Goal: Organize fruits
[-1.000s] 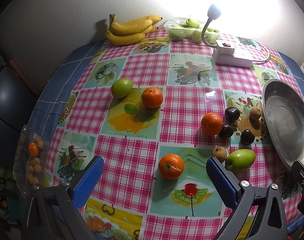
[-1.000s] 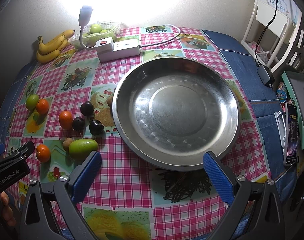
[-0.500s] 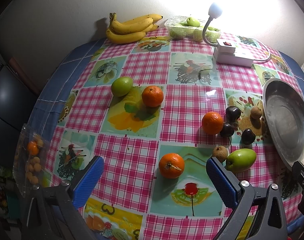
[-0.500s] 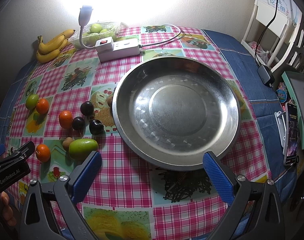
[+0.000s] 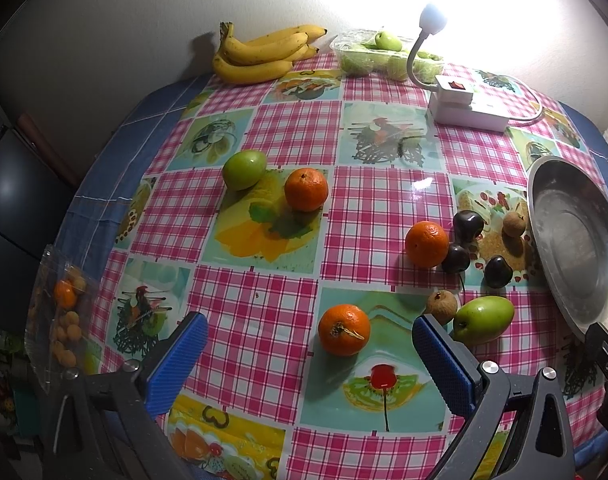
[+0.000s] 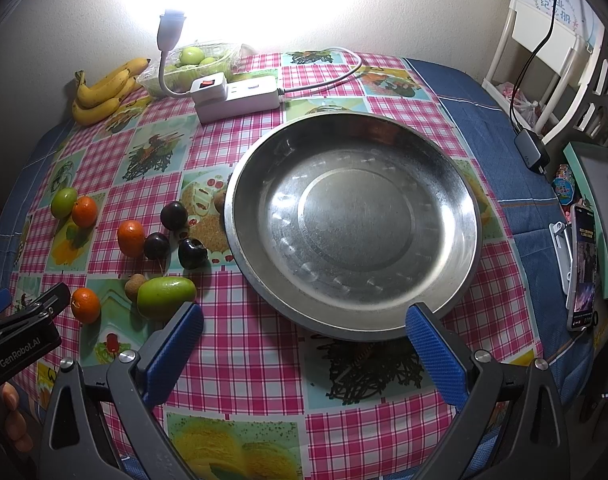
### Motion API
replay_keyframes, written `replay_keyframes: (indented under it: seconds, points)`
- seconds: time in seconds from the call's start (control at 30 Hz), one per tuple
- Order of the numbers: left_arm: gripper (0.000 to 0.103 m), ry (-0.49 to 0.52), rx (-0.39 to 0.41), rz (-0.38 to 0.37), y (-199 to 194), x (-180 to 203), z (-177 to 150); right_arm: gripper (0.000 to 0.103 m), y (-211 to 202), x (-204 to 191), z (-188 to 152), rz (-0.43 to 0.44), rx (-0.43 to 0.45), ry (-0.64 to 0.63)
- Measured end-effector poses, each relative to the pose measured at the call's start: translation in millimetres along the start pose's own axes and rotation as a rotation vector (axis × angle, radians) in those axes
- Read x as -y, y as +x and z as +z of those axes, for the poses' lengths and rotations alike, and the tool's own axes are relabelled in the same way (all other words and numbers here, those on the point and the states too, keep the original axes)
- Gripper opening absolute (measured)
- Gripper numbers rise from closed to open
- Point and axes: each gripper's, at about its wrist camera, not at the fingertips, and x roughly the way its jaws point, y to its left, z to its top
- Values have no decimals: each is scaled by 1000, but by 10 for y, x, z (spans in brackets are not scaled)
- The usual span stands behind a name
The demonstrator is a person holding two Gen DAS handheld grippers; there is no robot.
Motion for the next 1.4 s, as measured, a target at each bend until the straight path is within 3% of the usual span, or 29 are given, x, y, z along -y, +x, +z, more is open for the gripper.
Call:
replay_keyframes:
  seconds: [0.7, 1.1, 1.4]
  points:
    - [103, -22, 2, -17, 9, -44, -7, 101, 24, -58, -14, 13, -11, -23]
    - [103, -142, 17, -106, 50, -339, 104, 101, 68, -471, 109, 189, -1, -106]
    - [103, -134, -38, -146, 204, -349, 136, 101, 286, -689, 157, 259, -87, -128]
